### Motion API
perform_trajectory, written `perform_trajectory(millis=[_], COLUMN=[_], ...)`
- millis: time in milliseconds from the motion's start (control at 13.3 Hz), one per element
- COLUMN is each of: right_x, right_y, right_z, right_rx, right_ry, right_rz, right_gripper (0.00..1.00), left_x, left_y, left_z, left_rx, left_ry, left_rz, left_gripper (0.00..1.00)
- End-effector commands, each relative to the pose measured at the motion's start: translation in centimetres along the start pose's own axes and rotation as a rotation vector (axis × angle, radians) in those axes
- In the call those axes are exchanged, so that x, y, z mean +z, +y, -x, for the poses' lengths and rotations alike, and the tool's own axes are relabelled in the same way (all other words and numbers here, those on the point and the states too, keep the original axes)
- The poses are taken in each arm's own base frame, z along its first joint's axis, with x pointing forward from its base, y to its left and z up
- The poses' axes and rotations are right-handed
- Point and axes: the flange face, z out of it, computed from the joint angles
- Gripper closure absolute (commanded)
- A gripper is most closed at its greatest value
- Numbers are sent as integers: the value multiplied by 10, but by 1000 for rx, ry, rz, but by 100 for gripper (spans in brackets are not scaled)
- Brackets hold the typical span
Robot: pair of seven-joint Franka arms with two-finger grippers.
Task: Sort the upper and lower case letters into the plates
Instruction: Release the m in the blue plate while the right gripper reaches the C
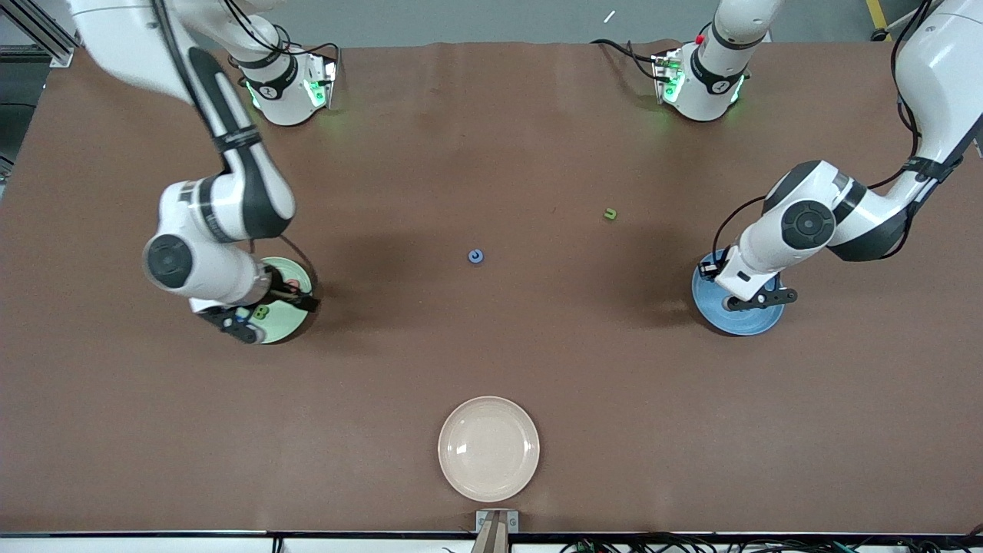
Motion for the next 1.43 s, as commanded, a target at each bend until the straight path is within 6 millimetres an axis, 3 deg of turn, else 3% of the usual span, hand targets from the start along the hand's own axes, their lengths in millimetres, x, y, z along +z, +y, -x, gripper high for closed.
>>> perform_trajectory(millis=[0, 300, 526, 751, 976, 1352], right_x=[13, 68, 109, 133, 138, 146], right_y=[-65, -130, -157, -184, -185, -186], right_z=[79, 170, 207, 224, 228, 237], right_rx=[100, 160, 183, 224, 217, 227], right_ry=[60, 112, 134, 138, 139, 136], right_rz=[-39, -91, -125, -117, -111, -99], right_gripper=[0, 0, 1, 10, 22, 50], left_x=[8, 29, 38, 42, 47, 50], left_y=[-22, -46, -55, -58, -61, -62], left_z=[-3, -10, -10, -10, -10, -11], left_rx=[54, 101, 123, 126, 126, 121], left_ry=[29, 34, 18, 9, 5, 15], left_rz=[-44, -27, -29, -28, -21, -4], left_gripper=[81, 81, 81, 80, 80, 80])
